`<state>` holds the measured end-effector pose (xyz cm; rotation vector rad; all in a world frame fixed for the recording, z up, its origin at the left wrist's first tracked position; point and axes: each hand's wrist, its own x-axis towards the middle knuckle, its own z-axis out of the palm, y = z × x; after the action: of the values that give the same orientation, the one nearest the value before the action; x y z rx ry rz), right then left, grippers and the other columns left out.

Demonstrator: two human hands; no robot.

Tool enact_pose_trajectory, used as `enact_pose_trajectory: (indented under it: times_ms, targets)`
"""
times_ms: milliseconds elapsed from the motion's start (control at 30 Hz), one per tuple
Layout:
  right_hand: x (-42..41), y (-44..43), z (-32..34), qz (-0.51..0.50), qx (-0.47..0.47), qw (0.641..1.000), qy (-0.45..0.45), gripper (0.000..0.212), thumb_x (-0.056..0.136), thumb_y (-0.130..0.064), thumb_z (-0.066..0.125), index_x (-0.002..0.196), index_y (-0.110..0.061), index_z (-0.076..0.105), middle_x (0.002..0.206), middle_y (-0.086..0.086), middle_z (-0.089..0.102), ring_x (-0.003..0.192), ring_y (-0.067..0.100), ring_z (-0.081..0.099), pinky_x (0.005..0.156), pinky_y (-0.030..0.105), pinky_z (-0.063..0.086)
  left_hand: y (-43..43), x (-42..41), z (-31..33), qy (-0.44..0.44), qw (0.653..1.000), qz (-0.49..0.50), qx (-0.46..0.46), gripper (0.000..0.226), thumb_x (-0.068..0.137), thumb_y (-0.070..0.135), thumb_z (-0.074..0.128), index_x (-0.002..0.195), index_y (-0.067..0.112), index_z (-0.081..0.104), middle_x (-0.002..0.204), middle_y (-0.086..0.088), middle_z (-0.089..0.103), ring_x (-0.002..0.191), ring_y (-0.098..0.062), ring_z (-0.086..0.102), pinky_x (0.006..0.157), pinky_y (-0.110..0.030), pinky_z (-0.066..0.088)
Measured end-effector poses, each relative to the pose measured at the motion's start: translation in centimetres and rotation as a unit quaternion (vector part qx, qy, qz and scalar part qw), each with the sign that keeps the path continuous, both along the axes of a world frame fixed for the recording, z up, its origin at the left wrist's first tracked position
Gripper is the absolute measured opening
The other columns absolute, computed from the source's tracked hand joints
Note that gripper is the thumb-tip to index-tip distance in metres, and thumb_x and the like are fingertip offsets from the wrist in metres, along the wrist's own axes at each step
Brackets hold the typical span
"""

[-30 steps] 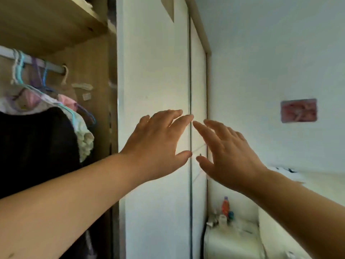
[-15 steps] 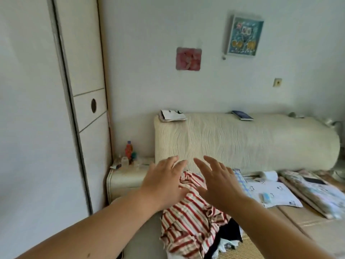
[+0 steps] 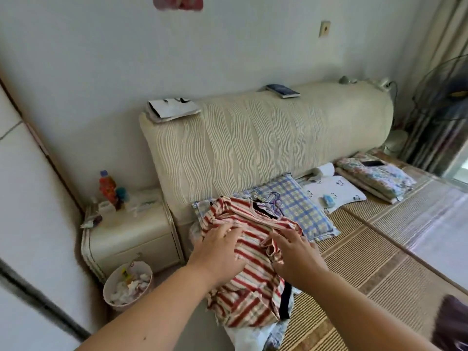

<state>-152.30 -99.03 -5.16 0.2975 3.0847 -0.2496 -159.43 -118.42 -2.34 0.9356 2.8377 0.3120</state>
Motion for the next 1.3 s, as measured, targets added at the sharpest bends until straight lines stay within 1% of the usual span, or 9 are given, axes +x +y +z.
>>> enact_pose_trajectory:
  times_ms: [200,300,533,667,867,1000,1133,1200,1300]
  targets:
    - [-7.2,-0.5,-2.7,-0.077,-0.067,0.994,-0.026,0.070,0.083,-0.049,0.056,0.144,-0.041,0.022,0.153,-0.001,0.022,0.138,0.024,0.026,0.112,0.053,0.018,-0.6,-9.1,-1.7,-0.027,0.998,-0.044,-0.030,0.075,0.079,0.055,0.048,0.146,0.030,0.025,0.155,0.004,0.022,0.140,-0.019,0.023,0.113,-0.045,0.026]
    - [-10.5,1.3,-3.6,-0.112,-0.086,0.990,-0.030,0.072,0.083,-0.049,0.056,0.145,-0.039,0.022,0.152,-0.002,0.025,0.137,0.022,0.029,0.111,0.052,0.024,1.3,-13.0,-2.9,-0.036,0.997,-0.064,-0.026,0.075,0.079,0.054,0.048,0.146,0.031,0.024,0.152,0.007,0.025,0.138,-0.017,0.025,0.112,-0.044,0.027]
    - [-17.7,8.3,-6.6,-0.183,-0.138,0.973,-0.043,0.072,0.083,-0.052,0.056,0.145,-0.036,0.024,0.150,-0.002,0.028,0.132,0.023,0.037,0.104,0.048,0.039,8.6,-21.9,-5.6,-0.057,0.995,-0.080,-0.036,0.072,0.083,0.053,0.049,0.147,0.031,0.024,0.154,0.003,0.025,0.141,-0.019,0.022,0.114,-0.041,0.021]
    - [-22.2,13.7,-10.2,-0.198,-0.173,0.962,-0.075,0.073,0.083,-0.052,0.059,0.145,-0.036,0.024,0.149,-0.002,0.030,0.131,0.020,0.038,0.101,0.048,0.042,13.7,-27.4,-7.9,-0.074,0.992,-0.081,-0.063,0.070,0.084,0.049,0.049,0.147,0.031,0.024,0.154,0.003,0.025,0.140,-0.018,0.022,0.115,-0.041,0.022]
    - [-28.6,20.7,-15.6,-0.219,-0.210,0.946,-0.113,0.073,0.082,-0.052,0.058,0.145,-0.040,0.022,0.150,-0.005,0.030,0.129,0.018,0.040,0.105,0.044,0.039,20.3,-34.0,-12.8,-0.113,0.986,-0.072,-0.097,0.070,0.084,0.048,0.049,0.147,0.036,0.022,0.155,0.006,0.022,0.142,-0.017,0.019,0.116,-0.041,0.019]
    - [-33.6,24.7,-20.0,-0.216,-0.231,0.938,-0.139,0.080,0.083,-0.054,0.059,0.148,-0.034,0.016,0.151,-0.003,0.029,0.130,0.019,0.040,0.103,0.039,0.042,24.0,-38.2,-16.6,-0.125,0.983,-0.073,-0.113,0.069,0.085,0.044,0.049,0.147,0.037,0.020,0.155,0.008,0.018,0.142,-0.015,0.017,0.117,-0.044,0.020]
    - [-38.3,26.8,-25.2,-0.215,-0.259,0.928,-0.160,0.086,0.083,-0.056,0.058,0.150,-0.028,0.011,0.153,-0.001,0.025,0.129,0.023,0.043,0.099,0.041,0.045,26.1,-41.6,-20.9,-0.118,0.983,-0.070,-0.122,0.062,0.085,0.044,0.050,0.143,0.035,0.028,0.151,0.005,0.027,0.138,-0.016,0.025,0.112,-0.039,0.023]
    - [-40.2,27.4,-27.8,-0.217,-0.267,0.924,-0.168,0.090,0.083,-0.056,0.058,0.150,-0.024,0.008,0.155,0.000,0.022,0.131,0.024,0.041,0.099,0.040,0.045,26.3,-42.7,-23.2,-0.124,0.982,-0.062,-0.130,0.062,0.086,0.045,0.051,0.143,0.036,0.028,0.152,0.005,0.025,0.139,-0.016,0.023,0.113,-0.040,0.023]
    - [-42.4,28.1,-31.6,-0.235,-0.288,0.907,-0.197,0.100,0.080,-0.058,0.062,0.151,-0.022,0.002,0.156,0.003,0.017,0.137,0.027,0.029,0.107,0.042,0.036,25.8,-43.7,-26.6,-0.144,0.976,-0.034,-0.160,0.069,0.087,0.045,0.051,0.147,0.037,0.019,0.156,0.007,0.016,0.143,-0.017,0.016,0.117,-0.044,0.019]
